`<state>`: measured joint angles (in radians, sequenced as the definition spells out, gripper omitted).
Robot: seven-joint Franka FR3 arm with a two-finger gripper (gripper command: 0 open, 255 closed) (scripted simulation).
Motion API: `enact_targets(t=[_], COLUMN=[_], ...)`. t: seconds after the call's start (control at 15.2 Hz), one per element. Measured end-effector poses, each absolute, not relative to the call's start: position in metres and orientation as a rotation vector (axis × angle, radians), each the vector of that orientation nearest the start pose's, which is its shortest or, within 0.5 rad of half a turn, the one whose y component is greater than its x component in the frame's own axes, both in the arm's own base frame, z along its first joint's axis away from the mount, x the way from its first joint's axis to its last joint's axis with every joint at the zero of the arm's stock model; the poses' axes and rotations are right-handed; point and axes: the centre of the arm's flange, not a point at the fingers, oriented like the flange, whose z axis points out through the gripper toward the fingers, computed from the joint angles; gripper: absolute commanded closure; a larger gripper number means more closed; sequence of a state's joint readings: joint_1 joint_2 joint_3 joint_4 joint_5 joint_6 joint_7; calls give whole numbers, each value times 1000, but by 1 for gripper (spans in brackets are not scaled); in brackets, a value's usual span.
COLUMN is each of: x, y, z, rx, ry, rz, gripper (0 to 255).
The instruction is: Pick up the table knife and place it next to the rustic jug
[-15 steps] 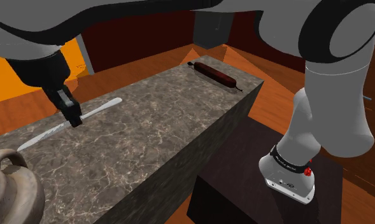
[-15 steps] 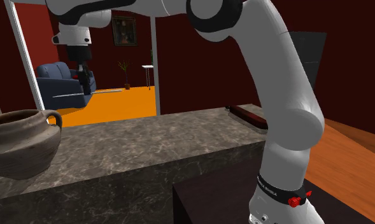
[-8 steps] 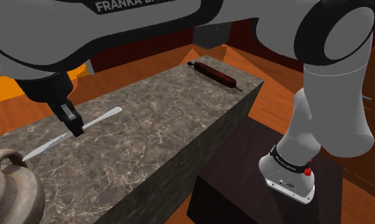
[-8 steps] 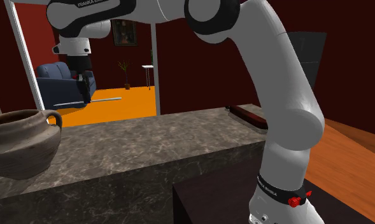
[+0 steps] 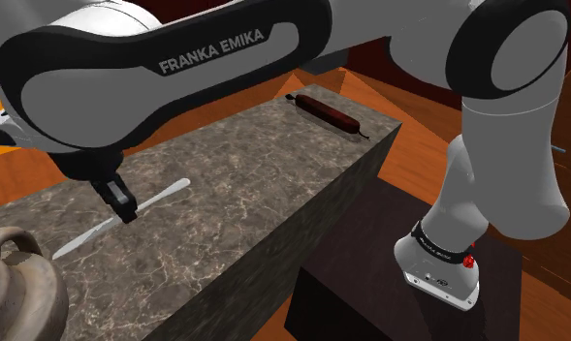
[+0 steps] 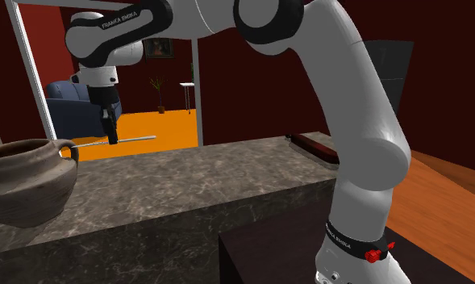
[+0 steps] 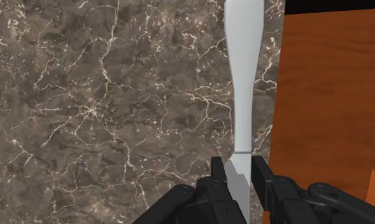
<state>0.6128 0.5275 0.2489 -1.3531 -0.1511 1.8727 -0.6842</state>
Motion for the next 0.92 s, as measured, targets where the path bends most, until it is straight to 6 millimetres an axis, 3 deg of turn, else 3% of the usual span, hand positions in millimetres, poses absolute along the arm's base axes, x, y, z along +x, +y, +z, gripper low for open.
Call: enact_targets(t=[0.92], x=[497], y=[505], z=[353], rx=[-2250], ry=[-2220], rz=[-16], gripper=[255])
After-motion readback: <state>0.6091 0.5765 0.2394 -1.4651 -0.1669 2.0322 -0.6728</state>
